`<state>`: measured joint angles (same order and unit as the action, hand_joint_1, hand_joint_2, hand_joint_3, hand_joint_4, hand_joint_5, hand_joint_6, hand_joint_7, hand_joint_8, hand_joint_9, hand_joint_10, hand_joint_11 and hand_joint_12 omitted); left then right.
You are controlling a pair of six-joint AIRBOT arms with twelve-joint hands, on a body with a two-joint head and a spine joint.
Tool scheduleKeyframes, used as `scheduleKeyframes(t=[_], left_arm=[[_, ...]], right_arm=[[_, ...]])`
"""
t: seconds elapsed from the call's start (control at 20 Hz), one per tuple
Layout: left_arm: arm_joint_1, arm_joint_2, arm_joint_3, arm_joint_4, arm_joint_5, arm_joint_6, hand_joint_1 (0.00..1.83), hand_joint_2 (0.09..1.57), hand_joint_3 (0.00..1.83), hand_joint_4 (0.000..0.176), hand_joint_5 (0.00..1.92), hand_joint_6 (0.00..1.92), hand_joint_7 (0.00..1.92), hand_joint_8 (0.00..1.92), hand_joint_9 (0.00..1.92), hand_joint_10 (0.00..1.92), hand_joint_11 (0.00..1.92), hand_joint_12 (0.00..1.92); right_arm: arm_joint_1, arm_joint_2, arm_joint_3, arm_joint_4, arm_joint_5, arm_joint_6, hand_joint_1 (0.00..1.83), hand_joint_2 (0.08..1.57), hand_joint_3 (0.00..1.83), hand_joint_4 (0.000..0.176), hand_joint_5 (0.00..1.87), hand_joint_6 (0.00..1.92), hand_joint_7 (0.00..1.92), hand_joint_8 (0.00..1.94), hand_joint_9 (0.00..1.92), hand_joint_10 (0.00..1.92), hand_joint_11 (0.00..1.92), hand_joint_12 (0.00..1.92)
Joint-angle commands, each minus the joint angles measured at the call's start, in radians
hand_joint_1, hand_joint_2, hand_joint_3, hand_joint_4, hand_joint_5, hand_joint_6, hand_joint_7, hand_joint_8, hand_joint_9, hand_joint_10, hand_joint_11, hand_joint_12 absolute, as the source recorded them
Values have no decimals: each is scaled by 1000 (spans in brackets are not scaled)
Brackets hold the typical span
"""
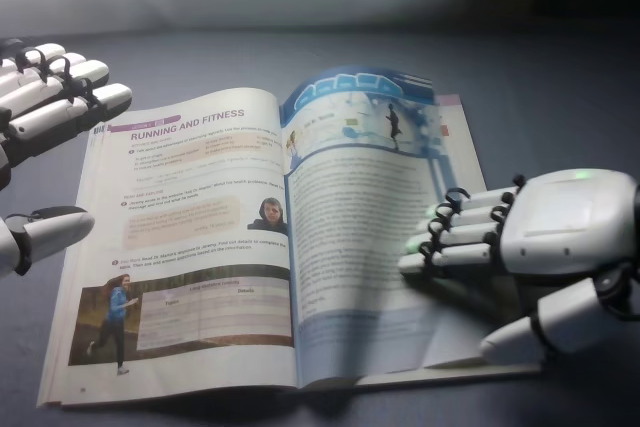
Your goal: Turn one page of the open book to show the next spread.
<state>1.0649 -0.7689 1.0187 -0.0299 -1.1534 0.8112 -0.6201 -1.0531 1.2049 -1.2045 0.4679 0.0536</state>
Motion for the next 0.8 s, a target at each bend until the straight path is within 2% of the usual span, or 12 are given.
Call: scheduleKeyframes(t=[0.0,0.1,0.3,0.4,0.5,0.55,0.6,0.65,0.75], left_arm=[[-3,8,-2,-29,-128,2,240,1391,0,0,85,2,0,0,0,0,0,0],[2,10,-4,-35,-135,4,235,1388,0,0,84,1,0,0,0,0,0,0],[22,14,-7,-58,-166,13,260,1384,0,0,89,2,0,0,0,0,0,0],[27,17,-8,-66,-179,17,269,1377,0,0,92,1,0,0,0,0,0,0],[29,18,-9,-74,-198,24,253,1376,0,10,67,0,0,0,0,0,0,0],[30,19,-9,-77,-203,25,197,1375,0,20,46,1,0,0,0,0,0,0],[33,21,-9,-85,-216,28,154,1375,1,20,41,1,0,0,0,0,0,0],[37,23,-9,-92,-225,30,72,1376,2,28,29,2,0,0,0,0,0,0],[40,28,-10,-104,-240,37,2,1407,15,24,40,7,0,0,0,0,0,0]], right_arm=[[9,-13,7,54,62,-15,0,1249,0,0,0,0,0,0,0,0,0,0],[9,-51,32,143,89,-84,0,1249,0,0,16,6,0,0,0,0,0,0],[9,-138,89,265,153,-157,0,1258,0,0,3,1,0,0,0,0,0,0],[11,-186,118,325,181,-203,0,1278,6,0,68,25,0,0,0,0,0,0],[30,-229,133,373,205,-260,0,1270,2,0,52,16,0,0,0,0,0,0],[43,-249,141,382,216,-271,0,1264,0,0,63,20,0,0,0,0,0,0],[57,-274,153,384,232,-275,0,1254,0,0,41,9,0,0,0,0,0,0],[71,-299,164,384,246,-275,0,1256,0,0,29,4,0,0,0,0,0,0],[96,-329,172,384,267,-280,0,1257,0,0,68,18,0,0,0,0,0,0]])
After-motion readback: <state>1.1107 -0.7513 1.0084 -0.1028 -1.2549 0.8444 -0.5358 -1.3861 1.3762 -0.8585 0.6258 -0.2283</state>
